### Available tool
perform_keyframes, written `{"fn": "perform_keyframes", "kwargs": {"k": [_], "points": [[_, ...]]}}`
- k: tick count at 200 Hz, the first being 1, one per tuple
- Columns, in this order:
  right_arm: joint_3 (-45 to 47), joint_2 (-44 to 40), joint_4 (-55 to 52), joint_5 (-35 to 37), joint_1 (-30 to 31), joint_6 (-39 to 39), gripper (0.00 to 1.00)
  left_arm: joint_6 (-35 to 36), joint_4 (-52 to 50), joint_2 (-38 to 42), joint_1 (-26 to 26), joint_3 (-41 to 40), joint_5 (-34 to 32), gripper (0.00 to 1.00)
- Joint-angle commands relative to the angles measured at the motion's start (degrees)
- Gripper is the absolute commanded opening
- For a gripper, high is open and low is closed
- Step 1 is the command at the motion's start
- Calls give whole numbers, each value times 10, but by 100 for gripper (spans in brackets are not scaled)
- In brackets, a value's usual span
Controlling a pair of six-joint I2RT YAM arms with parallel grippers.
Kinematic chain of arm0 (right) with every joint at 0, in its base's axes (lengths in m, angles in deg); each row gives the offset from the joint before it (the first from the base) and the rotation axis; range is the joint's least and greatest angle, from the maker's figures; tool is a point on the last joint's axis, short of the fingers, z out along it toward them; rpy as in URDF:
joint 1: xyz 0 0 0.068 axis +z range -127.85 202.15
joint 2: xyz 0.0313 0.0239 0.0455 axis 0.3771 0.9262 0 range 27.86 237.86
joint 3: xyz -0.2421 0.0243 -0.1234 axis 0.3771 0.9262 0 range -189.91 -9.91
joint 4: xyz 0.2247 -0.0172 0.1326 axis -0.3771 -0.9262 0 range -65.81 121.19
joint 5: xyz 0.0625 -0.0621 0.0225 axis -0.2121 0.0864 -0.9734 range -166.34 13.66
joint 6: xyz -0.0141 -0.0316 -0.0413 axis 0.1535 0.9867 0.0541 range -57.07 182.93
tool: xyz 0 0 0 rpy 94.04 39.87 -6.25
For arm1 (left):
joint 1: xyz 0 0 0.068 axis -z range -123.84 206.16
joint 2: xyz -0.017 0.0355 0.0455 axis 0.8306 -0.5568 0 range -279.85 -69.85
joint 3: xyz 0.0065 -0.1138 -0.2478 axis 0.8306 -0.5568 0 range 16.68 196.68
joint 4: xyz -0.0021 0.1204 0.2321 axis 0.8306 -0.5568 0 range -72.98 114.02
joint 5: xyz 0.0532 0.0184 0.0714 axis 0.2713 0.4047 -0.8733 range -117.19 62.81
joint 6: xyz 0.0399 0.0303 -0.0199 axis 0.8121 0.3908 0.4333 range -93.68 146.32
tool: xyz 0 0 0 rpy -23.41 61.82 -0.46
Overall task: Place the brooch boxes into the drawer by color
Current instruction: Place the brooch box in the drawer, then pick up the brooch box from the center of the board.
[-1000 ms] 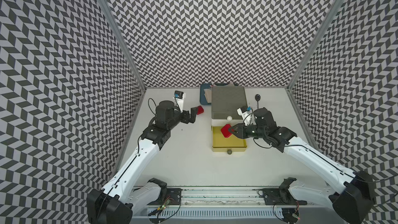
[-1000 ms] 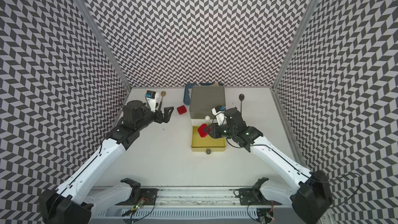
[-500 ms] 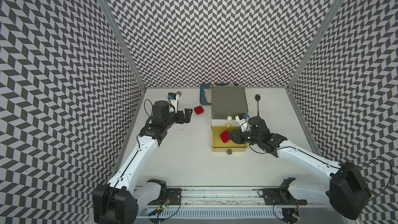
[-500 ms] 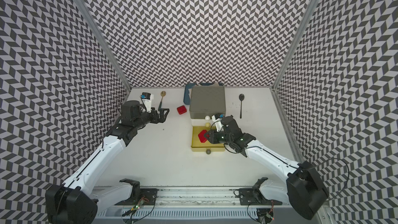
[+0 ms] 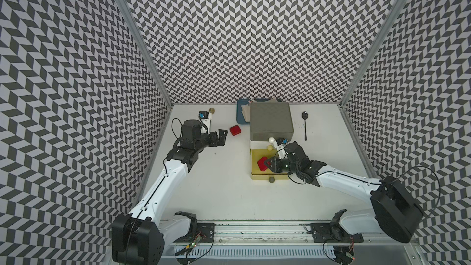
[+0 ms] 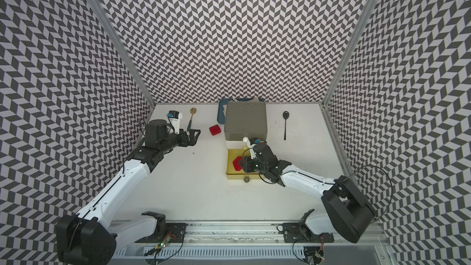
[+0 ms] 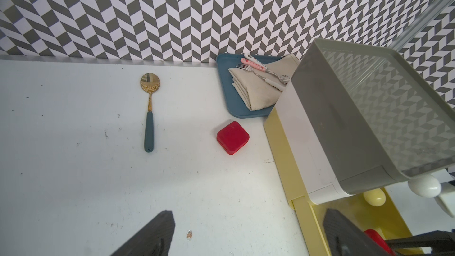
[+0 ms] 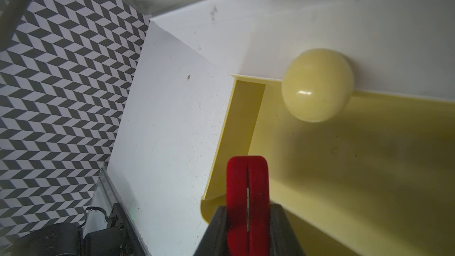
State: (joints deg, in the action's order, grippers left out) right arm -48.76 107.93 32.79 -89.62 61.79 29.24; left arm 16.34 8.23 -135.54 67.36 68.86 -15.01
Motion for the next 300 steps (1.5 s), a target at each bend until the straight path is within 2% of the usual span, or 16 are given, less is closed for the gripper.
{"fn": "perform_keyframes", "kwargs": {"k": [1,53,82,111,135,200,259,300], "points": [[-14,28,46,24,11,-3,0,3,-13,-1,-5,0,-10,100],[-24,54,45,50,22,-3,2,20,-35,10,-20,5,-22,100],[-27,43,33,69,23,0,22,17,-35,10,-23,4,-17,100],[-31,37,19,80,23,6,48,17,-34,7,-24,6,-12,100],[-29,29,11,86,23,7,59,16,-36,4,-24,9,-12,100],[-29,-38,-37,123,25,15,63,5,-44,-38,-25,31,-6,100],[-20,-149,-99,170,25,30,67,-1,-108,-204,-22,127,47,100],[-10,-182,-129,187,24,29,68,-46,-108,-291,-17,185,72,100]]}}
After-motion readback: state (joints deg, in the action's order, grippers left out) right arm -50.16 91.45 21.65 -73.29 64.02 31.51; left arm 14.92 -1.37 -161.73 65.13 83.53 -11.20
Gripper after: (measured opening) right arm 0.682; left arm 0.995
